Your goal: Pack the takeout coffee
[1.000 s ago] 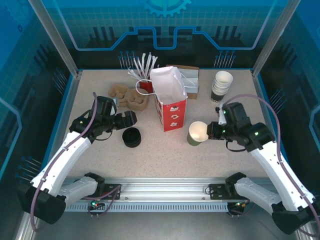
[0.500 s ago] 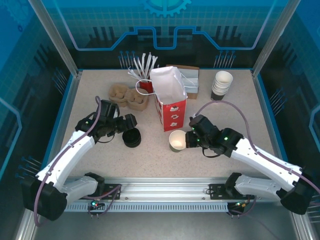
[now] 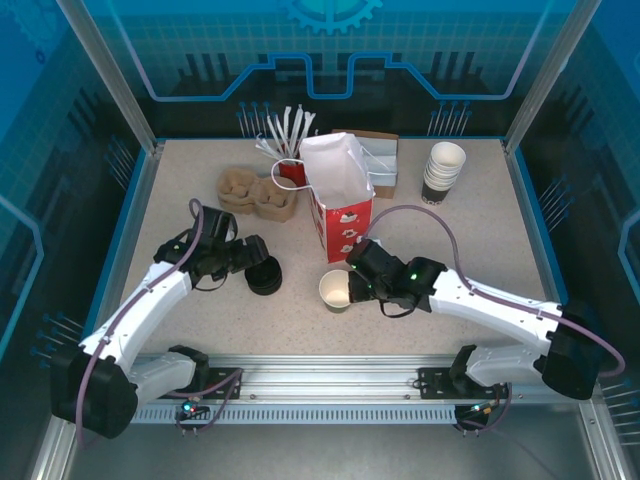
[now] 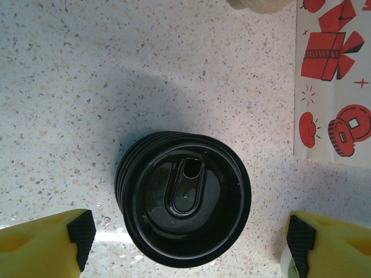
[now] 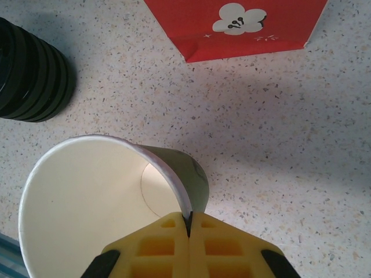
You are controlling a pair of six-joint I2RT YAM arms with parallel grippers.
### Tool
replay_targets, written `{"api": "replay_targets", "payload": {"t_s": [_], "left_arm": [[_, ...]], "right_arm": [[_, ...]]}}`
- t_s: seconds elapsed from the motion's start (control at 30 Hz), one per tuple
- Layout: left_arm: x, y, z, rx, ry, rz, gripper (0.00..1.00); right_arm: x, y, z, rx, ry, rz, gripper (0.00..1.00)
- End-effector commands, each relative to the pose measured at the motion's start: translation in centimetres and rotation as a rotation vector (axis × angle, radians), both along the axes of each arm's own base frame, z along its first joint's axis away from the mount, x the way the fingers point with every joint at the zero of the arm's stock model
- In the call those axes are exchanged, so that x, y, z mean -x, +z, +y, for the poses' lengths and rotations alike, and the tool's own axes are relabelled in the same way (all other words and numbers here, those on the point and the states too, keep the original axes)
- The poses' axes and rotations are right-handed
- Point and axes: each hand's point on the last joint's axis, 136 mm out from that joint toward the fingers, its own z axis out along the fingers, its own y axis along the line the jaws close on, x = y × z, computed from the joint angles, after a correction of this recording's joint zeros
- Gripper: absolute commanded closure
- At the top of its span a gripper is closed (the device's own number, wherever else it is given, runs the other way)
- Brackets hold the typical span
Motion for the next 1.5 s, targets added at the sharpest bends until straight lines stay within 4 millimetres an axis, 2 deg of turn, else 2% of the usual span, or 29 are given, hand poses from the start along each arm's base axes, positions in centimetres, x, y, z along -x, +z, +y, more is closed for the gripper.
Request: {"api": "replay_targets", "payload": {"t_s": [0.0,0.17,0.47,0.7,0.97,1.17,1.47], "left_arm": [[0.3,-0.9,0.1,0.006,0.013,0.025,0.13],[0.3,-1.5,0.4,-0.011,0.017,0.041,0.16],[0.2,-2.1,0.7,-0.04,0.013,0.059,0.22],[0.1,-2.0,0.6,-0.04,0.005,0.058,0.23],[0.1,-2.2,0.6,-0.04,0.016,0.074,0.22],[0.0,-2.3,0.6,-0.048,0.008,0.08,0.24],[0.2,-2.6,1.1,-0.086,-0.001,0.092,0.31]], "right_arm": [[-0.8,1.1,1.4,-0.037,-0.006,-0.037,1.0],[-1.0,0.7,1.9,-0.036,-0.001,-0.03,1.0],[-1.3,0.1,2.5,-0.023,0.006,-0.017,0.92],[-1.5,-0.4,2.9,-0.005,0.011,-0.006,0.88],[-1.6,-0.2,2.9,0.004,0.009,0.001,0.72],[-1.7,1.1,2.6,0.007,0.014,-0.009,0.62],[-1.8,6.1,1.2,-0.016,0.017,-0.081,0.55]]}}
